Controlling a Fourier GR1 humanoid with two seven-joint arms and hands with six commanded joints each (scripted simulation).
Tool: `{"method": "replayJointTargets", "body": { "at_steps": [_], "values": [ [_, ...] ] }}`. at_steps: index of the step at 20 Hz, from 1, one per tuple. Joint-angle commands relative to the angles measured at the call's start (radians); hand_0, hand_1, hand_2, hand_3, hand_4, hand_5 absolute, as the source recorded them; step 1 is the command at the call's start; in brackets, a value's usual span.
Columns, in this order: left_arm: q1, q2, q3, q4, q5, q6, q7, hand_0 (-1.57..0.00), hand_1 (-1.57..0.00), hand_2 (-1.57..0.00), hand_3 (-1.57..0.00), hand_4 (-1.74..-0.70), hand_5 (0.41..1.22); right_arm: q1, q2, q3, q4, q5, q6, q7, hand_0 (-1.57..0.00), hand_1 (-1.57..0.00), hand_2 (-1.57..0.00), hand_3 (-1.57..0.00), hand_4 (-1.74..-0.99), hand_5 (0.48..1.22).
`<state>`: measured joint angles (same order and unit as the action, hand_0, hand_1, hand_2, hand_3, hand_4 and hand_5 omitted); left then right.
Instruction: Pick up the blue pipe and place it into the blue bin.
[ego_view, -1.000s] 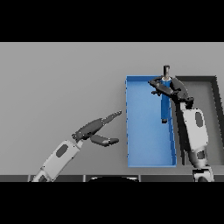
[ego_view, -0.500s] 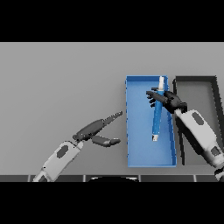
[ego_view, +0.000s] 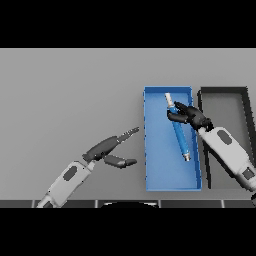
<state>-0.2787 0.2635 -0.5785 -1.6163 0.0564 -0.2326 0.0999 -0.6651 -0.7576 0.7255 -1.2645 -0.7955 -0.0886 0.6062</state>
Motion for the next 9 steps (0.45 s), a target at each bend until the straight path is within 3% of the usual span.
{"method": "replayJointTargets", "body": {
  "at_steps": [1,4,9],
  "values": [
    [0.007,-0.001,-0.001,-0.003,0.006,-0.002,-0.001,0.00,0.00,0.00,0.00,-0.83,0.471,-0.003,-0.002,0.008,-0.004,0.005,-0.010,0.004,-0.05,-0.04,-0.04,-0.02,-1.182,0.807],
    [0.007,0.006,-0.002,-0.009,-0.008,0.006,0.001,0.00,0.00,0.00,0.00,-0.83,0.470,-0.003,0.005,0.002,0.001,0.001,-0.005,-0.023,-0.03,-0.02,-0.02,-0.01,-1.176,0.783],
    [0.011,0.010,-0.003,-0.014,-0.005,0.002,0.001,0.00,0.00,0.00,0.00,-0.83,0.474,-0.006,-0.012,0.006,-0.019,0.004,0.004,-0.007,-0.02,-0.01,-0.01,-0.01,-1.186,0.769]
  ]
}}
